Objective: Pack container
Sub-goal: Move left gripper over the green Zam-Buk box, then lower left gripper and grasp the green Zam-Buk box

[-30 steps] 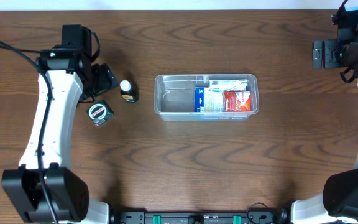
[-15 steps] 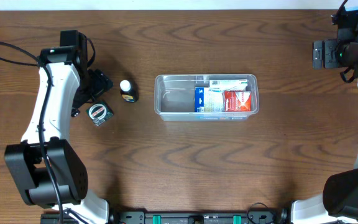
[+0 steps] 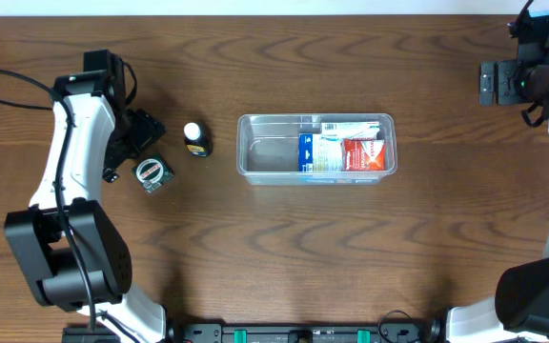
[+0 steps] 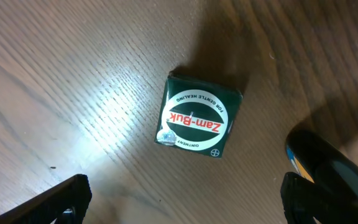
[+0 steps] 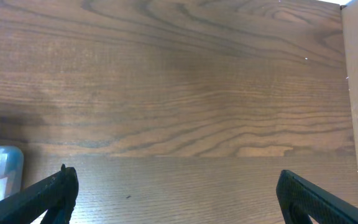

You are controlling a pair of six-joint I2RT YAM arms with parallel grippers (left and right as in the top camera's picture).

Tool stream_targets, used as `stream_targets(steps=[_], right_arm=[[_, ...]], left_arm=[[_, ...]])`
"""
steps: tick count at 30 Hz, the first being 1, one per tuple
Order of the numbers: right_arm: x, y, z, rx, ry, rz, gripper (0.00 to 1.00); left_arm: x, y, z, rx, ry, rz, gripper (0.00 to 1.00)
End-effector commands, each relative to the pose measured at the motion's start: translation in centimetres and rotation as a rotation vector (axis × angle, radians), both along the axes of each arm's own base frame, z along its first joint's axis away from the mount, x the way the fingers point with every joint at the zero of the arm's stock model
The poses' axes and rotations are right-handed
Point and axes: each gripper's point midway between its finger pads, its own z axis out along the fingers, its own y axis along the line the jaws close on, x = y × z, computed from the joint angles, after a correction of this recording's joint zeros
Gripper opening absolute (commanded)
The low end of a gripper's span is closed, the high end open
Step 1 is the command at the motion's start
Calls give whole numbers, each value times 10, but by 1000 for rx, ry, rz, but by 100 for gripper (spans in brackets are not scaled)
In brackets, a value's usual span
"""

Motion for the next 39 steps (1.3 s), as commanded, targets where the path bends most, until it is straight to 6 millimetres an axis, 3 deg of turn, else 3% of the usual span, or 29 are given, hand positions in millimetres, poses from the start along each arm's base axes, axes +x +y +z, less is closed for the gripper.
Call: stream_targets(steps=[1, 14, 30, 39], right_arm=[[0, 0, 3, 7, -10, -7, 99], [0, 0, 3, 7, -10, -7, 99], [0, 0, 3, 7, -10, -7, 99], [0, 0, 3, 7, -10, -7, 99]], left_arm=[[-6, -1, -19, -20, 56, 25, 98], [-10, -10, -70, -90, 193, -48, 98], [-4, -11, -78, -104, 180, -196, 98], [-10, -23, -104, -167, 150, -191, 98]])
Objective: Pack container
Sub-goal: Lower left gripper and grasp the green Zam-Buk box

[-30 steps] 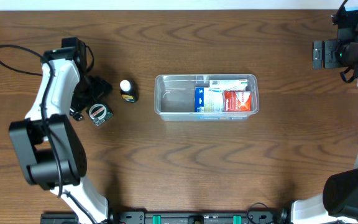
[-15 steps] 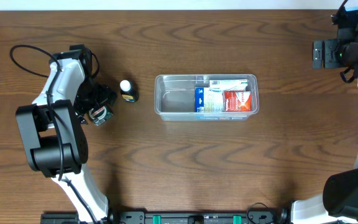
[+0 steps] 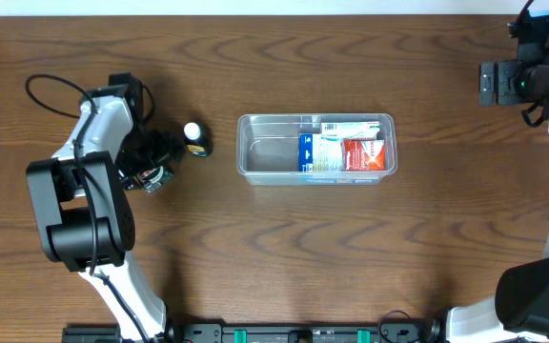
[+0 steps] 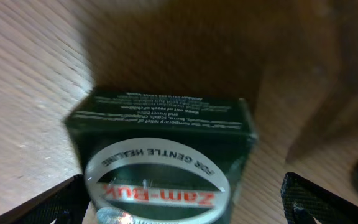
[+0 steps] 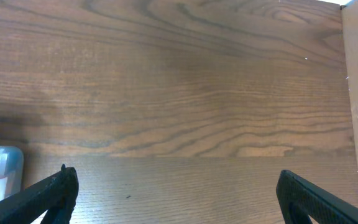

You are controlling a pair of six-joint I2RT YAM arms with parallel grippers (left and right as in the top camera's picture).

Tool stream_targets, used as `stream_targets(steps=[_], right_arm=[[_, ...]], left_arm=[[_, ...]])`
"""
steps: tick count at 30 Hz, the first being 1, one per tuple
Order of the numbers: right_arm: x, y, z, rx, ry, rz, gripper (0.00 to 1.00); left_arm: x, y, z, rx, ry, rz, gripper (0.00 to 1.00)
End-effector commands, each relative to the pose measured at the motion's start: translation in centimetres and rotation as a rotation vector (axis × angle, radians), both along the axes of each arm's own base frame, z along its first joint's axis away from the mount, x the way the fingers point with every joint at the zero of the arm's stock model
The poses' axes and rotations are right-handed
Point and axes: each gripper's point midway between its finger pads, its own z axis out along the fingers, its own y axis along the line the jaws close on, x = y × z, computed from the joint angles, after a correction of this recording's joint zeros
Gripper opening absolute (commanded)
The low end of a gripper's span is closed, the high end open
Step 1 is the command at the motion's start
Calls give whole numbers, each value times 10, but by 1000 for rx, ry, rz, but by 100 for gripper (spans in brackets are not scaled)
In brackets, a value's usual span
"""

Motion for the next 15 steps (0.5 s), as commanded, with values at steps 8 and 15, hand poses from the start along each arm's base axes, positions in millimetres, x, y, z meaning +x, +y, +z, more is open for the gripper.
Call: stream_targets(steps=[8, 15], right_arm=[[0, 0, 3, 7, -10, -7, 99], [0, 0, 3, 7, -10, -7, 99]], left_arm=[[-11, -3, -12, -24, 23, -6, 98], [-7, 1, -13, -21, 2, 4, 91]])
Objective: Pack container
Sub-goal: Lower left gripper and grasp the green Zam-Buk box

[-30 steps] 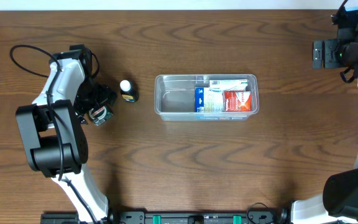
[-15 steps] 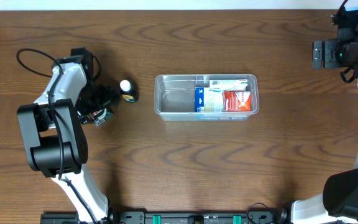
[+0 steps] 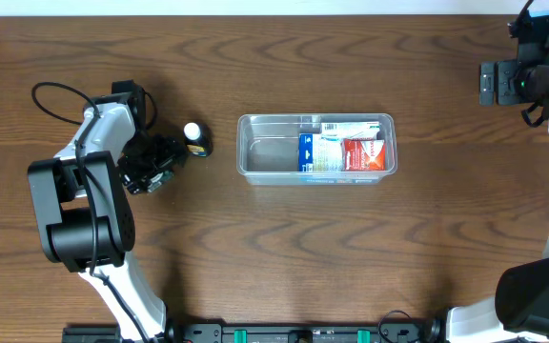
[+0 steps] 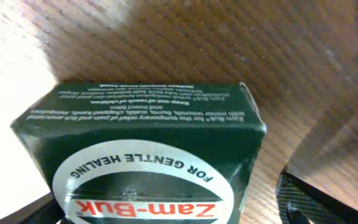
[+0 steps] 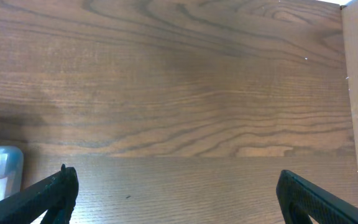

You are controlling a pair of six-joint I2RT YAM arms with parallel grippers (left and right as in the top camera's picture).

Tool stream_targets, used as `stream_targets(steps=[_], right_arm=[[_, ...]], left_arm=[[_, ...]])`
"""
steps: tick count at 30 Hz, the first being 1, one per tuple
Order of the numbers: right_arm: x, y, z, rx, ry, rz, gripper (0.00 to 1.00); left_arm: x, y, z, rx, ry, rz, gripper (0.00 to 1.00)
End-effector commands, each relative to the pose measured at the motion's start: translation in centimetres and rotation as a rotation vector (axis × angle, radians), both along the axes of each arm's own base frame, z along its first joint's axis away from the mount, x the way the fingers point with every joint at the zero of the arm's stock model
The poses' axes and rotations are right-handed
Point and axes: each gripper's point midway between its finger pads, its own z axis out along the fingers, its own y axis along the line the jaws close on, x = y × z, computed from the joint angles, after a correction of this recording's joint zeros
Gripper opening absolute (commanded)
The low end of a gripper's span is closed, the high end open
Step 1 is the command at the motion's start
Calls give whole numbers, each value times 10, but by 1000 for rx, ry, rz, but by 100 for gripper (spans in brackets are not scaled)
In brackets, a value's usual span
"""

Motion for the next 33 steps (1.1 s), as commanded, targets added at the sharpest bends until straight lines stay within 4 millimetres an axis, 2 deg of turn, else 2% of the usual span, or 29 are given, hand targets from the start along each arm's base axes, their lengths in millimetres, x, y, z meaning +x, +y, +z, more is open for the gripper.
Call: stream_targets(steps=[1, 13, 22, 33], right_arm=[[0, 0, 3, 7, -10, -7, 99], [0, 0, 3, 7, -10, -7, 99], [0, 0, 3, 7, -10, -7, 99], [0, 0, 3, 7, -10, -7, 99]], left_arm=[[-5, 9, -5, 17, 15, 7, 89], [-5, 33, -6, 20, -5, 76, 88], [-6, 32, -5, 16, 1, 77, 75], [-2, 14, -1, -95, -12, 85, 73]])
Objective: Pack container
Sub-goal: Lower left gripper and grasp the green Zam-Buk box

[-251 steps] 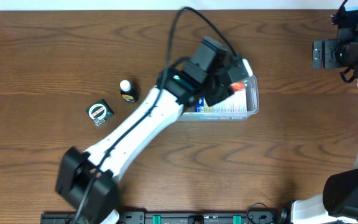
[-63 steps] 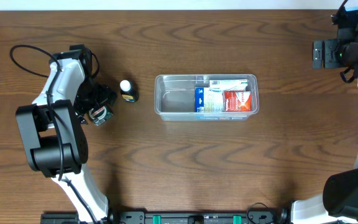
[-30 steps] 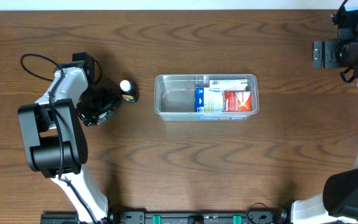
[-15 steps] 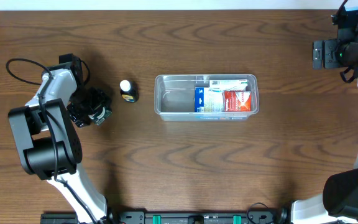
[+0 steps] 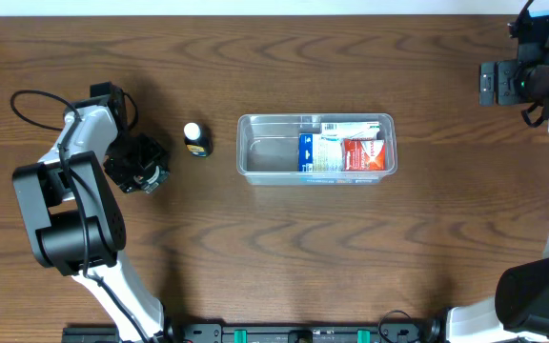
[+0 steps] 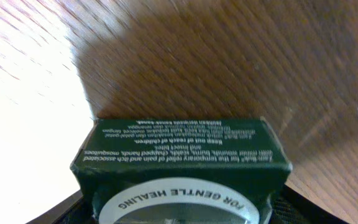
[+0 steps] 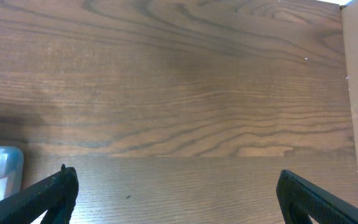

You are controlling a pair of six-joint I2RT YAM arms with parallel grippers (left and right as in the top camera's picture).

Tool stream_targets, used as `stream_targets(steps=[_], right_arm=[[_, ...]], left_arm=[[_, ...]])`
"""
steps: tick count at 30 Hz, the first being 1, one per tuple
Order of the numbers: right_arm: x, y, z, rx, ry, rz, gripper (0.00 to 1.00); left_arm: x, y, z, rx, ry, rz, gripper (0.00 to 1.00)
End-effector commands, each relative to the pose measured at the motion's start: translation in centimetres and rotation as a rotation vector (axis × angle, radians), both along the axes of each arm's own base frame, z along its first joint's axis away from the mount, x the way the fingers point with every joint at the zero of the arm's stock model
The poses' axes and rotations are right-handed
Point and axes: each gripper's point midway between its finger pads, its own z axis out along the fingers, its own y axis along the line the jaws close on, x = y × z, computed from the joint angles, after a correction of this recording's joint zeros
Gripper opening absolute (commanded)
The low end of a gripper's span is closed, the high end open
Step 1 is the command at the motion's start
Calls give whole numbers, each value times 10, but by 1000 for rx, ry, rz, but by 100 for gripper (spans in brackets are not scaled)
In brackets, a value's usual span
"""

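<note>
A dark green Zam-Buk ointment box [image 6: 179, 155] sits between the fingers of my left gripper [image 6: 179, 214], which press on both its sides. From overhead the left gripper [image 5: 139, 170] covers most of the box [image 5: 152, 178], at the table's left. A small dark bottle with a white cap [image 5: 194, 138] stands between it and the clear plastic container [image 5: 270, 152]. The container's right half holds a blue-and-white box [image 5: 317, 152], a red packet [image 5: 362, 152] and a white tube [image 5: 351, 127]. My right gripper [image 7: 176, 199] hangs open over bare wood at the far right [image 5: 492, 83].
The container's left half shows its bare floor. A corner of the container shows at the left edge of the right wrist view. A pale board borders the table on the right. A black cable [image 5: 36, 100] loops beside the left arm.
My left gripper has shifted a little to the left, away from the bottle, with the green box in it. Its fingers now touch both sides of the box. The right arm is unchanged.
My left gripper was open above the green box lying on the table. It then stood lower with the box between its spread fingers, then closer around it. Now it is shut on the box, slightly further left. The right gripper has stayed open and still.
</note>
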Motion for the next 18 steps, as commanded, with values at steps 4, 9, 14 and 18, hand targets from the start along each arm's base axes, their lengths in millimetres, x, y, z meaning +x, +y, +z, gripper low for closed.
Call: stream_targets(steps=[4, 9, 14, 18], right_arm=[[0, 0, 3, 7, -10, -7, 99], [0, 0, 3, 7, -10, -7, 99], [0, 0, 3, 7, -10, -7, 99], [0, 0, 3, 7, -10, -7, 99]], left_arm=[[-2, -17, 10, -117, 10, -41, 73], [-5, -20, 29, -141, 23, -96, 73], [-4, -19, 42, -127, -7, -130, 73], [-2, -17, 41, -115, -12, -131, 73]])
